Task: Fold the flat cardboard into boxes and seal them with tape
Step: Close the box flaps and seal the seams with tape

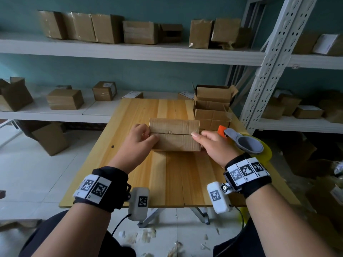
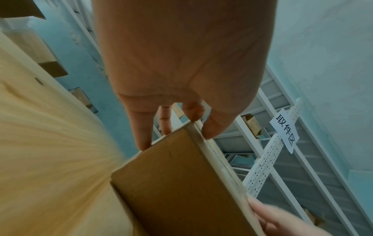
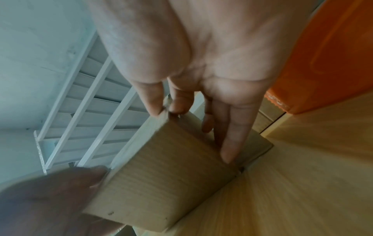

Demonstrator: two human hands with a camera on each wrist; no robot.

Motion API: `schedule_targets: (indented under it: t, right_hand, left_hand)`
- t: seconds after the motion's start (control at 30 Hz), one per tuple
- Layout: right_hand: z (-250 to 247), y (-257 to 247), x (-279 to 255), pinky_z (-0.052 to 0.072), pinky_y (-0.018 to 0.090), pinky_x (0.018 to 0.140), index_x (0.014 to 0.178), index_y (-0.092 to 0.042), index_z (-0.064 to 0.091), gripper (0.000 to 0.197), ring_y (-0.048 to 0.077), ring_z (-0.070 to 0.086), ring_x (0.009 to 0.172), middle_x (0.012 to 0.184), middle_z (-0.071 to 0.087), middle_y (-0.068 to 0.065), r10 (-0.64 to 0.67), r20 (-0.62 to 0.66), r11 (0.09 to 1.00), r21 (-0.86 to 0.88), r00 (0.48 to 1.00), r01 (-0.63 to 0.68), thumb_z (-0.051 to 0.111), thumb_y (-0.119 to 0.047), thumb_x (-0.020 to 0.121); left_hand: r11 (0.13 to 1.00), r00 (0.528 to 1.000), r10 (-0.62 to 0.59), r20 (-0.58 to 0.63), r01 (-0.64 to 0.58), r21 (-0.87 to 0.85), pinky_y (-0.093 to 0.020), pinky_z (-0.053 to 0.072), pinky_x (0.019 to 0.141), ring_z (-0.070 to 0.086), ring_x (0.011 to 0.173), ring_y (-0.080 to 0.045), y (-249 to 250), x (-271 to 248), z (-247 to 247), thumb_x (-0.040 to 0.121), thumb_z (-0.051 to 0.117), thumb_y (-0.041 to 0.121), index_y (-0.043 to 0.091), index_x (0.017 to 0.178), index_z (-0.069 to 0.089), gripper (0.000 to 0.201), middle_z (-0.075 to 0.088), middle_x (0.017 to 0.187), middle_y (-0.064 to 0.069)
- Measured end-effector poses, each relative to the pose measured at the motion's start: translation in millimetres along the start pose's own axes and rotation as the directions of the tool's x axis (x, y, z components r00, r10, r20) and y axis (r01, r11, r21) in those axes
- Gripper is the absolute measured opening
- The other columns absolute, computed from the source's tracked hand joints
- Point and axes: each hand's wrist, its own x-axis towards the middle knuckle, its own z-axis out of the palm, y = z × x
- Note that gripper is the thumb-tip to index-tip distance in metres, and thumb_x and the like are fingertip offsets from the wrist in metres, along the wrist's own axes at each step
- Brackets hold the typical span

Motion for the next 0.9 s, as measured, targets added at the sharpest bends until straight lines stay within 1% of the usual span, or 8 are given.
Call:
schedule_targets:
  t: [0.07, 0.13, 0.2, 0.4, 0.57, 0.7, 0.8, 0.9]
  right_hand:
    - [2.0, -5.1, -1.8, 0.050, 0.049, 0.091, 0.100, 0.005, 0.066, 0.076, 0.038, 0.063, 0.094, 0.099, 0.064, 0.029, 0.049, -0.005, 0.999, -0.005, 0.999, -0.049, 0.049, -0.070, 0.099]
    - [3.6, -10.8, -3.4, 0.046, 0.040, 0.071, 0.080, -0.003, 0.057, 0.085, 0.031, 0.056, 0.071, 0.071, 0.053, 0.018, 0.061, -0.017, 0.997, -0.054, 0.998, -0.062, 0.042, -0.087, 0.089]
    - [5.4, -12.3, -1.2, 0.037, 0.033, 0.062, 0.075, -0.011, 0.052, 0.075, 0.019, 0.048, 0.061, 0.060, 0.043, 0.001, 0.072, -0.060, 0.990, -0.114, 0.996, -0.079, 0.045, -0.085, 0.087]
    - [9.1, -9.4, 2.5, 0.044, 0.018, 0.064, 0.087, -0.034, 0.064, 0.037, -0.005, 0.061, 0.072, 0.071, 0.067, -0.026, -0.059, -0.078, 0.997, -0.053, 0.995, 0.055, 0.049, -0.065, 0.099]
    - [6.8, -0.8, 5.3, 0.043, 0.041, 0.063, 0.079, -0.002, 0.055, 0.064, 0.024, 0.052, 0.064, 0.068, 0.052, 0.011, -0.165, -0.121, 0.986, -0.037, 0.979, 0.161, 0.045, -0.061, 0.103]
    - [4.7, -0.7, 4.9, 0.039, 0.036, 0.065, 0.079, -0.017, 0.051, 0.048, 0.018, 0.049, 0.065, 0.070, 0.047, 0.003, -0.058, -0.157, 0.998, -0.031, 0.986, 0.053, 0.043, -0.055, 0.107]
    - [6.6, -3.8, 0.2, 0.043, 0.027, 0.067, 0.104, -0.031, 0.055, 0.046, 0.006, 0.060, 0.082, 0.087, 0.062, -0.012, 0.048, -0.061, 0.993, -0.101, 0.997, -0.054, 0.048, -0.076, 0.094]
    - [10.5, -3.6, 0.5, 0.045, 0.025, 0.065, 0.114, -0.025, 0.062, 0.073, 0.010, 0.066, 0.083, 0.089, 0.068, -0.007, 0.122, -0.028, 0.980, -0.152, 0.992, -0.125, 0.051, -0.088, 0.081]
  left_hand:
    - [0.999, 0.999, -0.022, -0.035, 0.023, 0.027, -0.033, 0.042, 0.068, 0.050, 0.077, -0.017, 2.8, -3.3, 3.1, 0.097, 0.060, 0.068, 0.014, 0.088, 0.048, 0.055, 0.055, 0.091, 0.002]
    - [0.996, 0.994, -0.071, -0.088, 0.075, 0.045, -0.038, 0.046, 0.066, 0.055, 0.074, -0.020, 4.8, -4.9, 7.2, 0.092, 0.053, 0.080, 0.012, 0.092, 0.053, 0.068, 0.059, 0.084, -0.002]
    - [0.994, 0.989, -0.079, -0.128, 0.087, 0.061, -0.038, 0.050, 0.068, 0.059, 0.076, -0.022, 5.0, -2.5, 11.6, 0.096, 0.047, 0.078, 0.008, 0.094, 0.057, 0.071, 0.062, 0.085, -0.006]
    - [0.997, 0.991, 0.034, -0.127, -0.025, 0.068, -0.039, 0.045, 0.065, 0.053, 0.069, -0.018, 8.9, -0.7, 12.4, 0.107, 0.045, 0.060, 0.010, 0.086, 0.062, 0.057, 0.059, 0.077, -0.012]
    - [0.999, 0.999, 0.018, -0.048, -0.020, -0.033, -0.039, 0.050, 0.069, 0.057, 0.076, -0.022, 6.0, -0.2, 7.3, 0.112, 0.041, 0.051, 0.007, 0.094, 0.063, 0.052, 0.059, 0.084, -0.008]
    - [0.982, 0.998, -0.058, -0.005, 0.056, -0.183, -0.040, 0.059, 0.083, 0.066, 0.099, -0.021, 4.0, 0.6, 4.9, 0.110, 0.048, 0.049, 0.011, 0.103, 0.060, 0.040, 0.067, 0.103, -0.005]
    - [0.999, 0.999, -0.033, 0.019, 0.033, 0.021, -0.039, 0.063, 0.076, 0.068, 0.093, -0.018, -0.8, -2.6, 7.8, 0.089, 0.067, 0.071, 0.019, 0.102, 0.057, 0.055, 0.068, 0.103, -0.001]
    - [0.986, 1.000, -0.020, 0.002, 0.020, 0.163, -0.041, 0.056, 0.064, 0.063, 0.075, -0.019, -5.3, -1.7, 11.8, 0.083, 0.066, 0.080, 0.014, 0.095, 0.060, 0.067, 0.065, 0.086, -0.001]
